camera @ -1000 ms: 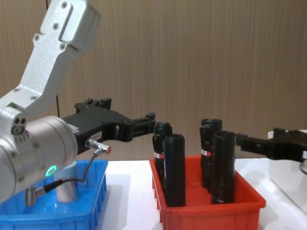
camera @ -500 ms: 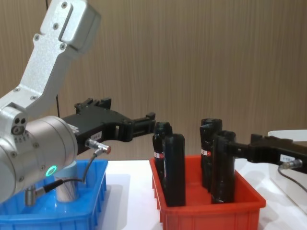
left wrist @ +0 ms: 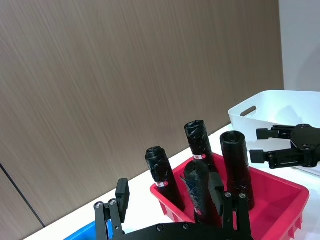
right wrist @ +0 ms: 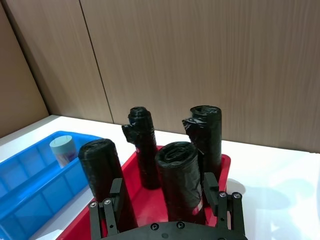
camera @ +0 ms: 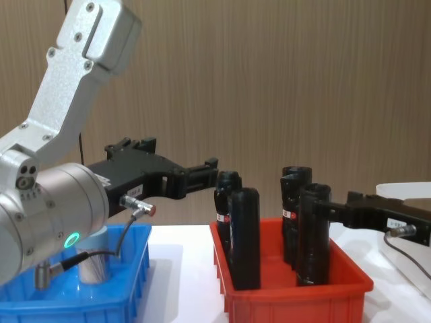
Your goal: Pick the cotton swabs from the blue box and place them into the white box.
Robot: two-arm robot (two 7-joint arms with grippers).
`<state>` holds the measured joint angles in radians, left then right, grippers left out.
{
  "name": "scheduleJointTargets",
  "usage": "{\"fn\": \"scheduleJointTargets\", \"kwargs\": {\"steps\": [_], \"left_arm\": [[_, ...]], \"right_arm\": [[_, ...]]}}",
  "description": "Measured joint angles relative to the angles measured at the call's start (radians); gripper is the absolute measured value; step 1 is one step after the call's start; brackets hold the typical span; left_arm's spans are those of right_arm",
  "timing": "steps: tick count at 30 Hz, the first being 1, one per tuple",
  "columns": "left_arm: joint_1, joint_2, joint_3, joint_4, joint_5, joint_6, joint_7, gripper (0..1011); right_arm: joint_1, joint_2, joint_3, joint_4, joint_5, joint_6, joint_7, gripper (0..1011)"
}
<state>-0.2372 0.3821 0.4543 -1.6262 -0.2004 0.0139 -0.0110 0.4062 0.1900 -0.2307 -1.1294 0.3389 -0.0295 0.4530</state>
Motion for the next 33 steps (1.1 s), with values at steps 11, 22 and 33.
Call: {"fn": "scheduleJointTargets", "kwargs": {"steps": [11,22,33], "left_arm": [[0.000,0.000,0.000,0.000,0.000,0.000,0.000,1004],[0.000,0.000,0.000,0.000,0.000,0.000,0.000,1004],[0.000,0.000,0.000,0.000,0.000,0.000,0.000,1004]], "right_arm": [[0.035,-0.002,0.012,0.071,0.006,-0.030,0.013,1002],[0.083,-0.012,0.013,0.161,0.000,-0.055,0.049,1002],[0.150,-0.035,-0.003,0.279,-0.014,-0.084,0.095,1002]]}}
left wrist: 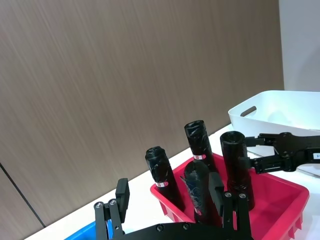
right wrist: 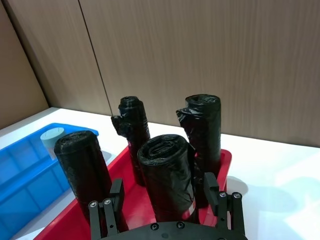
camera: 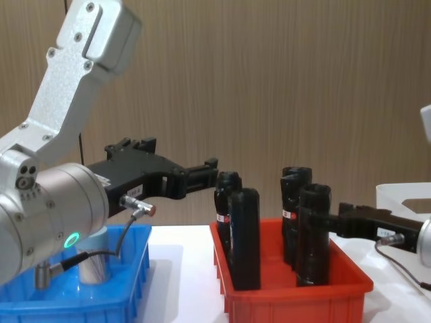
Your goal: Pick the cotton swabs from the blue box and place them into the white box.
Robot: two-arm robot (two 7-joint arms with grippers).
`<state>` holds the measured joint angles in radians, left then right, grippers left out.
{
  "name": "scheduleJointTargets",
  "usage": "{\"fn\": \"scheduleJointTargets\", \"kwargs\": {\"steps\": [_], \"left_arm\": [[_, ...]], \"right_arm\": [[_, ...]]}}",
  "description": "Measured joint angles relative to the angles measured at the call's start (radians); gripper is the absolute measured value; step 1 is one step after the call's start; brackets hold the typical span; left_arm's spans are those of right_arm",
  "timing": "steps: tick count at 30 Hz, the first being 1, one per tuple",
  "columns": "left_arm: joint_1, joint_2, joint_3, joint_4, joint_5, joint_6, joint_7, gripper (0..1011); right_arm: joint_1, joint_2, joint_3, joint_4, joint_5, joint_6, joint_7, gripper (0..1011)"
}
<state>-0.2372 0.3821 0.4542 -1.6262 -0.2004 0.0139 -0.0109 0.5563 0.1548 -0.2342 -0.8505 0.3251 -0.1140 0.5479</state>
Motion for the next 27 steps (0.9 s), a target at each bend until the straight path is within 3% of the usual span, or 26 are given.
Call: {"fn": "scheduleJointTargets", "kwargs": {"steps": [16,20,27], "left_arm": [[0.000,0.000,0.000,0.000,0.000,0.000,0.000,1004],[0.000,0.000,0.000,0.000,0.000,0.000,0.000,1004],[0.000,0.000,0.000,0.000,0.000,0.000,0.000,1004]], "right_arm": [[0.112,-0.038,-0.019,0.191,-0.023,-0.051,0.033,997],[0.133,-0.044,-0.020,0.225,-0.026,-0.063,0.035,934],[0.171,-0.055,-0.021,0.293,-0.031,-0.091,0.041,731]]}}
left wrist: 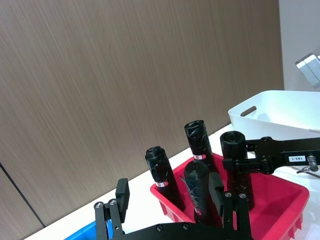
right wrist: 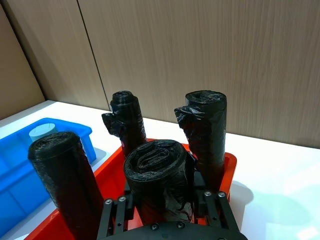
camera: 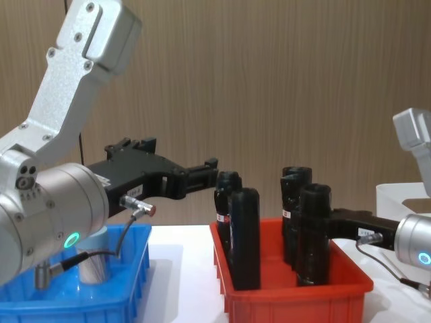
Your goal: Pick the cotton swabs from the blue box and place them into the white box.
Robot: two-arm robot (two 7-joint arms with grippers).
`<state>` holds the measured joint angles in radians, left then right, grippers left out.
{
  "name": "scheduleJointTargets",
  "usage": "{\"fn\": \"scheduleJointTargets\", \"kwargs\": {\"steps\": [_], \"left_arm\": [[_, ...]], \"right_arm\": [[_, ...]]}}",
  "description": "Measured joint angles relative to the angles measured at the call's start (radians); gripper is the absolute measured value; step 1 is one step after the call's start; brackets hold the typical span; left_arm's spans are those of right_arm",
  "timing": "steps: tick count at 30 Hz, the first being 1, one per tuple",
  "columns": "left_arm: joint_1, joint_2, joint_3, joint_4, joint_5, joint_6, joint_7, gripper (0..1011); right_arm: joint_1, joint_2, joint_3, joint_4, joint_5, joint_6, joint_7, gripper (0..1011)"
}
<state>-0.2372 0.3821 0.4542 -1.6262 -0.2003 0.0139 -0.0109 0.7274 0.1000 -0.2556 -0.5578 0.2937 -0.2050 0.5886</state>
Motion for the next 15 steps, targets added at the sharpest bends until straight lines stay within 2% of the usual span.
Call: {"fn": "scheduleJointTargets", "kwargs": {"steps": [5,11,15], "left_arm": [[0.000,0.000,0.000,0.000,0.000,0.000,0.000,1004],[0.000,0.000,0.000,0.000,0.000,0.000,0.000,1004],[0.000,0.000,0.000,0.000,0.000,0.000,0.000,1004]], "right_arm": [[0.012,-0.004,-0.001,0.021,-0.001,-0.011,0.001,572],[0.014,-0.005,-0.002,0.017,0.000,-0.014,0.001,523],[-0.006,-0.002,-0.003,-0.033,0.005,-0.001,-0.003,498]]}}
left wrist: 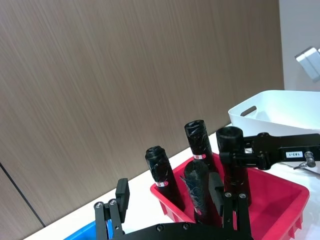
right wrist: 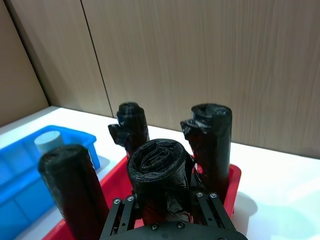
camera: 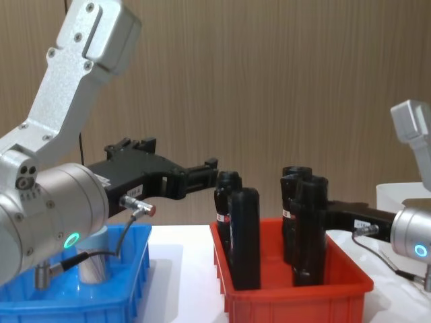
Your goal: Pick the cotton swabs from the blue box and place them into the white box.
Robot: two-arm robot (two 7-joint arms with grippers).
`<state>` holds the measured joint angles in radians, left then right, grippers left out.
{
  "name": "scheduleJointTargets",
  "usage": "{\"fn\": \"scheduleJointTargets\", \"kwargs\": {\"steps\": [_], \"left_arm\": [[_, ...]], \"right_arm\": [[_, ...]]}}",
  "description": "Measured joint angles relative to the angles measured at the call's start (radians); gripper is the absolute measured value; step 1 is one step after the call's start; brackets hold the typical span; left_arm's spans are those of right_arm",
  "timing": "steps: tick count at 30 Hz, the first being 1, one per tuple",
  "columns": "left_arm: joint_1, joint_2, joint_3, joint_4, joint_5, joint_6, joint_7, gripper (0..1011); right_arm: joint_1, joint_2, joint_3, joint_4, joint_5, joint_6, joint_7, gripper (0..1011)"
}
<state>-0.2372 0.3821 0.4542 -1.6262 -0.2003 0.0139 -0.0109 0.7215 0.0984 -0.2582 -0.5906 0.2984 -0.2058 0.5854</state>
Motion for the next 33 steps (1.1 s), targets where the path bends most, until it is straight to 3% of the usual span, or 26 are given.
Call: {"fn": "scheduleJointTargets", "kwargs": {"steps": [6,8,10,13,17,18,33], "left_arm": [[0.000,0.000,0.000,0.000,0.000,0.000,0.000,1004],[0.000,0.000,0.000,0.000,0.000,0.000,0.000,1004],[0.000,0.000,0.000,0.000,0.000,0.000,0.000,1004],[0.000,0.000,0.000,0.000,0.000,0.000,0.000,1004],[0.000,0.000,0.000,0.000,0.000,0.000,0.000,1004],[0.000,0.000,0.000,0.000,0.000,0.000,0.000,1004],[0.000,0.000,0.000,0.000,0.000,0.000,0.000,1004]], "right_arm": [[-0.041,0.012,0.000,-0.102,0.014,0.032,-0.013,466],[-0.071,0.021,0.002,-0.175,0.026,0.056,-0.022,462],[-0.075,0.023,0.002,-0.187,0.028,0.062,-0.025,453],[-0.114,0.036,0.006,-0.290,0.045,0.094,-0.041,436],[-0.143,0.048,0.010,-0.372,0.059,0.121,-0.055,423],[-0.162,0.055,0.013,-0.428,0.069,0.140,-0.068,415],[-0.261,0.107,0.038,-0.744,0.088,0.231,-0.188,413]]}}
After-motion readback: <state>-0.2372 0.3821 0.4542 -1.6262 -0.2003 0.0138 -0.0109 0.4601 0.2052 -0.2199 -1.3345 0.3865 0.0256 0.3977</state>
